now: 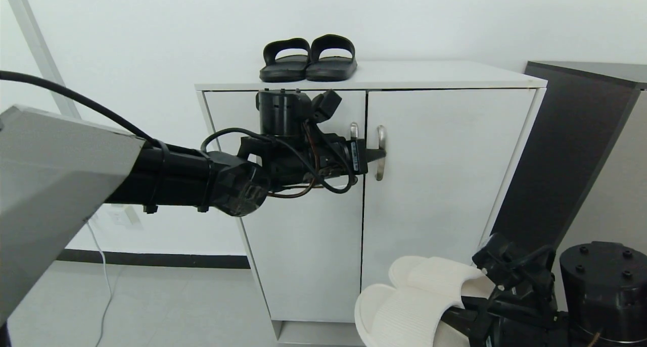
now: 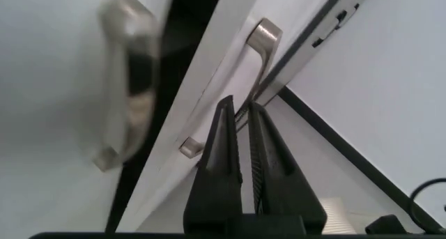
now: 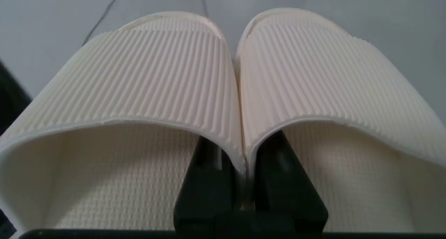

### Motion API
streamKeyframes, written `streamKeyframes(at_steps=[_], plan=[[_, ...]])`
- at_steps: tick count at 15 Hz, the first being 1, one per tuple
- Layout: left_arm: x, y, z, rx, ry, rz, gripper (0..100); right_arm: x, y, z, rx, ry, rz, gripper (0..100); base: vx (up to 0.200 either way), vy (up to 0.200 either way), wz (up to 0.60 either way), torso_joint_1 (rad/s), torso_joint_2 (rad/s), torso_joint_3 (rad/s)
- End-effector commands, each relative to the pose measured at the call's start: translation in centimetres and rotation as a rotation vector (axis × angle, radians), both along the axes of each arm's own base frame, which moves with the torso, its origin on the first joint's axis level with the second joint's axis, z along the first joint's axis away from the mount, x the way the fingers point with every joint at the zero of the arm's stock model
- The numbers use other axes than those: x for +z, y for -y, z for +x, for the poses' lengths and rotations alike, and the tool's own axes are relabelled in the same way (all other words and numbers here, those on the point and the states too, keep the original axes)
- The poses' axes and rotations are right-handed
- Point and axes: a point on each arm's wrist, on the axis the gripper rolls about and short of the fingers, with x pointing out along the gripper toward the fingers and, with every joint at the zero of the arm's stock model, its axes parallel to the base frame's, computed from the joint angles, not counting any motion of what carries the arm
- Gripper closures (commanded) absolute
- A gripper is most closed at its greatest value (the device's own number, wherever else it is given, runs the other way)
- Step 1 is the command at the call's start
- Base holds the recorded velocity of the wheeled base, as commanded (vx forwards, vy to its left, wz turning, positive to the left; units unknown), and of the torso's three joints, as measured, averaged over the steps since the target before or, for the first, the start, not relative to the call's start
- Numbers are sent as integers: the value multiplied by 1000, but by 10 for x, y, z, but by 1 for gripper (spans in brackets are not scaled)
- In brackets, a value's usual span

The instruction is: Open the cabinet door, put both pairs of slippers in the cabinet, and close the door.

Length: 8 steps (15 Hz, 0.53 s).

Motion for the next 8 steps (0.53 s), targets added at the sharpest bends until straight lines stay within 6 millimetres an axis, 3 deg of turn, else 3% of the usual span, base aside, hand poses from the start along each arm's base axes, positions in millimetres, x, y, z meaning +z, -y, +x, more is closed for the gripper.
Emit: streamKeyframes(at_steps=[1, 5, 8], plan=[[11, -3, -24, -27, 16, -11, 100, 2, 5, -12, 73, -2, 24, 100, 0, 0, 0, 0, 0, 0], [18, -10, -64, -73, 36, -26, 100, -3, 13, -25, 157, -14, 13, 100, 0, 0, 0, 0, 0, 0], [17, -22, -76, -64, 49, -36, 100, -7, 13, -27, 177, 4, -20, 100, 0, 0, 0, 0, 0, 0]])
